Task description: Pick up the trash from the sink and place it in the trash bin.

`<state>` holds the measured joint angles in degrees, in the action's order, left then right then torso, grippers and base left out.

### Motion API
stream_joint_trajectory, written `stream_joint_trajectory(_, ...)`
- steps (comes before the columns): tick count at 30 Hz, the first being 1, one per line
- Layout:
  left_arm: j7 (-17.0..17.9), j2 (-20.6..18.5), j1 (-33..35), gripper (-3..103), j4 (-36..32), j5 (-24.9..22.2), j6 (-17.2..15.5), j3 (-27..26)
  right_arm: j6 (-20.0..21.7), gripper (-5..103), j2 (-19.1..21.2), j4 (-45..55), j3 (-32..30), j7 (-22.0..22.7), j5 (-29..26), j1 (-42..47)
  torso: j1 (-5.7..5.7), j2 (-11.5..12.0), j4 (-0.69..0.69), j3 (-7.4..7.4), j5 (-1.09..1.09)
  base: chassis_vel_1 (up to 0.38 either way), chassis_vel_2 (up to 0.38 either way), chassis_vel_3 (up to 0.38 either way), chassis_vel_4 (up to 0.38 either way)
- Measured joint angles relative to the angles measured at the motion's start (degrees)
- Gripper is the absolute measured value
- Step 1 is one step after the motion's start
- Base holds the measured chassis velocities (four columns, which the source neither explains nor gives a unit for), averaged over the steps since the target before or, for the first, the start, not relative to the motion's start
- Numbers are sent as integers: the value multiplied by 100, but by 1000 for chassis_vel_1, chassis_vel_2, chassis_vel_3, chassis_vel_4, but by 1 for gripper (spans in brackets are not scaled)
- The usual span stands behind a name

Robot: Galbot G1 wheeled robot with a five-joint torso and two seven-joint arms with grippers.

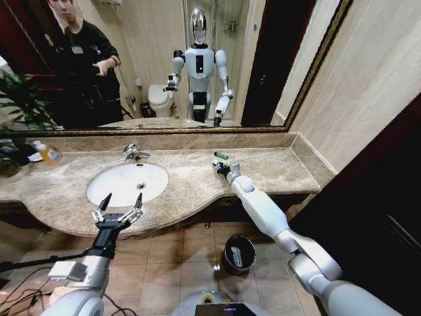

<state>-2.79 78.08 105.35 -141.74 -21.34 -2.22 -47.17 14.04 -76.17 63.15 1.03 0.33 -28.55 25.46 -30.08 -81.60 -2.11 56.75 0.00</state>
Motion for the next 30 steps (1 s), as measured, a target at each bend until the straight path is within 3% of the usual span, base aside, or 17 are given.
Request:
stream_joint_trajectory(11, 0, 0, 0, 100, 0, 0, 0, 0, -2, 3, 190, 823, -57, 282, 0, 326, 0, 0, 0, 0, 0, 0, 0, 0, 0)
stream_joint_trajectory(30, 0, 0, 0, 100, 0, 0, 0, 0, 279, 3, 829, 2740, -166, 811, -181, 1029, 0, -1, 0, 0, 0, 0, 0, 0, 0)
